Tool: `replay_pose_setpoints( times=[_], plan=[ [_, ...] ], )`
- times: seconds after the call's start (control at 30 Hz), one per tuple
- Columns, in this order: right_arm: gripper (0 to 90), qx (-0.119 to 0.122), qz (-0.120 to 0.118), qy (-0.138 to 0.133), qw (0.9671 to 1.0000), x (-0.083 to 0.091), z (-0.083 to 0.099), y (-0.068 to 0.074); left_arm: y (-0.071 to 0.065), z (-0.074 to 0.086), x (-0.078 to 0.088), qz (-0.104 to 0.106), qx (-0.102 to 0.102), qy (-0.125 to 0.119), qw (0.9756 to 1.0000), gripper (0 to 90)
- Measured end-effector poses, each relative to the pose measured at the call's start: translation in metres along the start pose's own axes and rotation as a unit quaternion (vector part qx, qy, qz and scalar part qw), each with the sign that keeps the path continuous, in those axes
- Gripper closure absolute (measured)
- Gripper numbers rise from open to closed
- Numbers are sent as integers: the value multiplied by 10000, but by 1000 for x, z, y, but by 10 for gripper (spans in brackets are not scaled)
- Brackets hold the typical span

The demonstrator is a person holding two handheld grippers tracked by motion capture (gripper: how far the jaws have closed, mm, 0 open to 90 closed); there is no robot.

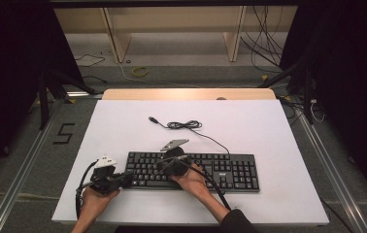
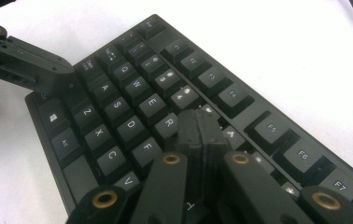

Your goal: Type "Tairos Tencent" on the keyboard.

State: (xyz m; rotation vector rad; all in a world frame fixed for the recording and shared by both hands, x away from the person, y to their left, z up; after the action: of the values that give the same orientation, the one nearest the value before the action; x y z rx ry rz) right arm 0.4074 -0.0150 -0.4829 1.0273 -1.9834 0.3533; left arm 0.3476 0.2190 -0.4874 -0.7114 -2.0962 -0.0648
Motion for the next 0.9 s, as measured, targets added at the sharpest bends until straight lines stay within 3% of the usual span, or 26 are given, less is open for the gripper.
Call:
replay_pose_setpoints(
  times=[0.57,0.9],
  plan=[
    [900,-25,81,65,9999,-2,1,2,1,0,-2,9,24,80,10000,891],
    [875,-163,-58,-200,9996,9,0,2,-3,-3,6,33,15,-186,9998,847]
  ],
)
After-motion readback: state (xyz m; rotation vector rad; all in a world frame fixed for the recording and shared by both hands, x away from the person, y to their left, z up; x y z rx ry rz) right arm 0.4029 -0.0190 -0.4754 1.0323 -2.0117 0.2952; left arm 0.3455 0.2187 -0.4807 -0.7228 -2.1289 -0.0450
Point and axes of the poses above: each handheld gripper's, and its own axes: x roughly backward along the jaws, z roughly out of its underside, y roughly to its left, the point moved 1 cm from there along -x, roughly forward along the jaws, and after that the axes turned 9 degrees about y, right-handed, at the moved point
